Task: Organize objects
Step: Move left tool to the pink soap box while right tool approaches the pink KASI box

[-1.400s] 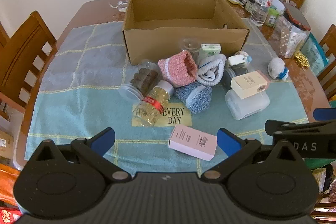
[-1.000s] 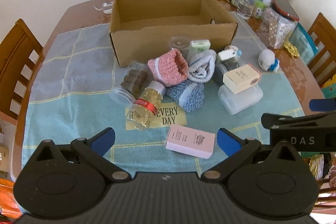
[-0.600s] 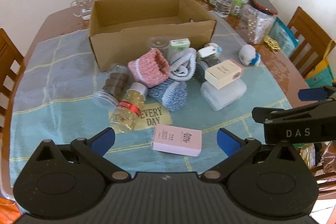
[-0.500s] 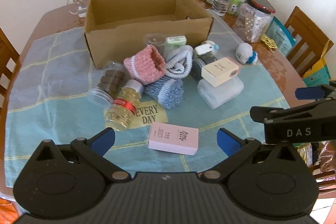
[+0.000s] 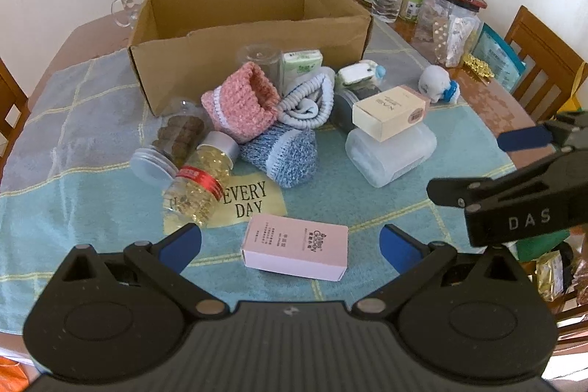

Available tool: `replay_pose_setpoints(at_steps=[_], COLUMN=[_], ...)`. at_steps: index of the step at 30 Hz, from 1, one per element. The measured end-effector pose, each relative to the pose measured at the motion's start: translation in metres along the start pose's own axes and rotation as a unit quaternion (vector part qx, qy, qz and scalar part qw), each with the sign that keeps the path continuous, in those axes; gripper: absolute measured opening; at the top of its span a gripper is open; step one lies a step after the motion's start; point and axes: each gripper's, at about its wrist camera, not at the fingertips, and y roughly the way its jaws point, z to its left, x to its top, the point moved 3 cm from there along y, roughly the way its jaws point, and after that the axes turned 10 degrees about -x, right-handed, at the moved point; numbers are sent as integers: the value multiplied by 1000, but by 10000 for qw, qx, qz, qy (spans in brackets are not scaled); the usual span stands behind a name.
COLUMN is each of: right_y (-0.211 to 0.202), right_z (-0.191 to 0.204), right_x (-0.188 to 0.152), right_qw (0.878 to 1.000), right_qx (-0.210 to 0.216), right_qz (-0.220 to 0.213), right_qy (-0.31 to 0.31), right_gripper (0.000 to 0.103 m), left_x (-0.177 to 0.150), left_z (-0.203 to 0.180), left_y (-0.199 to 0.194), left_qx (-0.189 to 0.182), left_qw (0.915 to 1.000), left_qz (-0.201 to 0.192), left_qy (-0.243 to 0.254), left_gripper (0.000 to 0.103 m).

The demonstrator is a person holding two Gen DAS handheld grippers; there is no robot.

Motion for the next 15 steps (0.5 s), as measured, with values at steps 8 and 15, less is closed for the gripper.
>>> replay_pose_setpoints(at_steps=[8, 15], right_y=[17, 29], right_z=[-5, -10], right_x=[1, 2], right_qw=[9996, 9994], right_qx=[237, 294], right_qz=[-89, -84], right_qy=[-158, -168], right_gripper=[103, 103], left_x=[-8, -15], left_z=[1, 3], left_y=[18, 37], left_qx=[10, -21], left_qw=[10000, 9997], left_qz=[84, 123], left_qy=[32, 219], left_gripper=[102, 102])
